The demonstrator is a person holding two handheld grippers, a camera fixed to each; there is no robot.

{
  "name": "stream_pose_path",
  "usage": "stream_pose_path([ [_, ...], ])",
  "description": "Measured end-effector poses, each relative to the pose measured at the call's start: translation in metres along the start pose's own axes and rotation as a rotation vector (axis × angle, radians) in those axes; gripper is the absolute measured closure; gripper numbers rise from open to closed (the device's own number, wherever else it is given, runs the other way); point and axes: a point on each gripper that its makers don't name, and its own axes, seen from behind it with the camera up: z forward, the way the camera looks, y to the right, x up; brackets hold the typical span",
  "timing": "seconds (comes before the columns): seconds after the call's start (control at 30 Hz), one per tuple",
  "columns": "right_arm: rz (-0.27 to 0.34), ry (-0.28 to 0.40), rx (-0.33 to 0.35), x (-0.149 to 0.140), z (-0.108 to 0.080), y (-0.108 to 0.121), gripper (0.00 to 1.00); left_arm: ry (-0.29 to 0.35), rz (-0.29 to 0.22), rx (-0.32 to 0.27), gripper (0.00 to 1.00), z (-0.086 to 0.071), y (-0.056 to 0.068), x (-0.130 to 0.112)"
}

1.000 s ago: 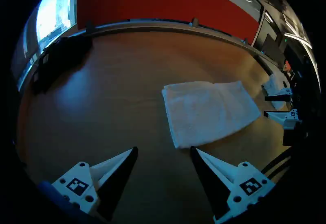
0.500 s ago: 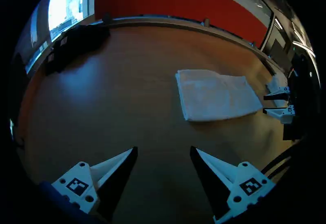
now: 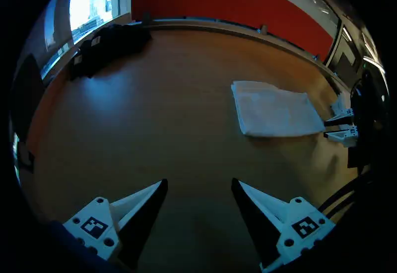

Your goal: Fold towel

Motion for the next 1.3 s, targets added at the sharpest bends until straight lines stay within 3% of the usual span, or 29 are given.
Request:
stream_pose_path([
  [0.27, -0.007, -0.025, 0.012, -0.004, 0.004, 0.002, 0.65, -0.006, -0.002, 0.008, 0.05, -0.004, -0.007, -0.005],
  [0.5, -0.015, -0.025, 0.016, -0.004, 0.004, 0.002, 0.80, -0.010, -0.004, 0.004, 0.05, -0.004, -0.005, -0.008],
  [0.63, -0.013, -0.020, 0.017, -0.003, 0.003, 0.002, 0.93, -0.012, -0.002, 0.003, 0.05, -0.004, -0.005, -0.010],
  [0.93, -0.012, 0.005, 0.000, 0.006, -0.005, 0.004, 0.94, -0.013, -0.004, 0.006, 0.05, -0.006, -0.007, -0.011],
  [1.3, -0.074, 0.073, -0.064, 0.046, -0.040, 0.018, 0.94, 0.000, -0.006, 0.008, 0.05, -0.007, -0.008, -0.002],
])
